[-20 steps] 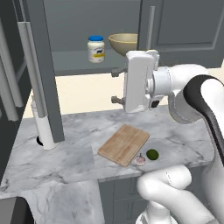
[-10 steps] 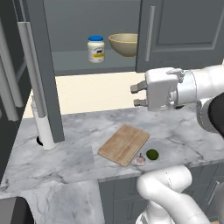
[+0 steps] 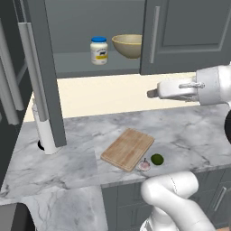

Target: Open the cabinet. Place the bowl and condiment on the counter. Then place the lime and garlic on the cutting board.

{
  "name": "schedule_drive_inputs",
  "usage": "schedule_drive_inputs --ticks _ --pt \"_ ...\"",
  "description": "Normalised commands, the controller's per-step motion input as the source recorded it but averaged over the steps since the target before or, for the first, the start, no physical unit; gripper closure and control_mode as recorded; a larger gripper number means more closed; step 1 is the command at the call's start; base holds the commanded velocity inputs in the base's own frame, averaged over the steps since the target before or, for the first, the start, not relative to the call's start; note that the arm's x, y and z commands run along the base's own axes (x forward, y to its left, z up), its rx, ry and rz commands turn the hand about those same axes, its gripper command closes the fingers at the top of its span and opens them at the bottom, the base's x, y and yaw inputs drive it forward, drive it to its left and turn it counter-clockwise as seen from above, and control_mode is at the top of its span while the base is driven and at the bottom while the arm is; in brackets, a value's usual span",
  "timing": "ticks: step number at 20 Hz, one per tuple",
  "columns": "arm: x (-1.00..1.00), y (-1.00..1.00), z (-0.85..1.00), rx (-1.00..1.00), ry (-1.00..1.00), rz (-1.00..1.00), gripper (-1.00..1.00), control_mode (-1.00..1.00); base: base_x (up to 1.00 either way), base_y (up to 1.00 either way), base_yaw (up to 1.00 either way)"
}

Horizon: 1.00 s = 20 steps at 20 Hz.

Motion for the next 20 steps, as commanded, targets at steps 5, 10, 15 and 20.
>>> schedule_drive_inputs --ticks 5,10,15,20 --pt "0.00 -0.49 0.13 -0.02 -0.21 -0.20 -1.00 -1.00 0.00 0.00 0.00" --pt "0.00 -0.39 0.25 0.00 -0.09 -0.23 -1.00 -1.00 0.00 0.00 0.00" --pt "0.01 -0.28 0.24 0.00 0.00 -0.30 -1.00 -1.00 0.00 0.00 0.00" --pt "0.12 -0.23 0.08 0.00 0.00 -0.22 -1.00 -1.00 0.00 0.00 0.00"
